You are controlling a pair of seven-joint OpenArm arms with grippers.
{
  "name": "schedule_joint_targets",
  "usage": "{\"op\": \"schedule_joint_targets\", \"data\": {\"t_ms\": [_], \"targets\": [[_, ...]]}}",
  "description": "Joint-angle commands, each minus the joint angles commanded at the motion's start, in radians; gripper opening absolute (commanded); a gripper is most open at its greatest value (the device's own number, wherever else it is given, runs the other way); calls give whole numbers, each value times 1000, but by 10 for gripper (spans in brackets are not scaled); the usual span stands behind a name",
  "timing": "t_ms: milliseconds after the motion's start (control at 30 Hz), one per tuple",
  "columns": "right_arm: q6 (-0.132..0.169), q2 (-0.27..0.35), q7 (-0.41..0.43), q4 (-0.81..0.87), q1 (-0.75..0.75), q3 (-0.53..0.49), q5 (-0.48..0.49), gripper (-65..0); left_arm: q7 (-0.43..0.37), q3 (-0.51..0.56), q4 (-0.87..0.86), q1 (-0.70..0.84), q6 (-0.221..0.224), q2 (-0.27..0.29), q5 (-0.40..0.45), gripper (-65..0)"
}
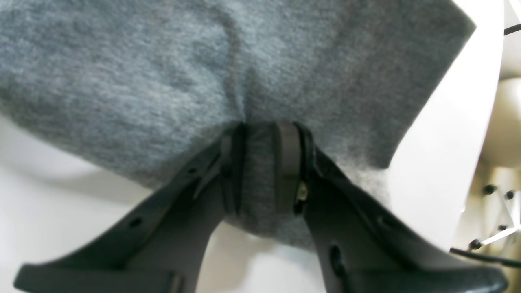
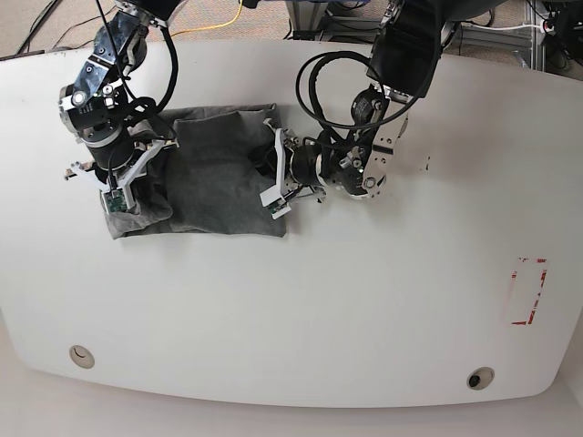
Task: Layout the t-shirt on the table in an organized manner, then fold the t-shirt properly
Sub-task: 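Grasp the folded shirt with both grippers and lift it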
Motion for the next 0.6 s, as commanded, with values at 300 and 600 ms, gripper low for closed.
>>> {"op": "schedule_joint_targets", "data": {"t_ms": [300, 600], "targets": [[0, 6, -80, 2, -9, -3, 242, -650, -72, 3, -126, -35, 3, 35, 5, -532], [0, 6, -83, -2, -5, -104, 367, -650, -143, 3, -253, -94, 29, 37, 0, -532]]}}
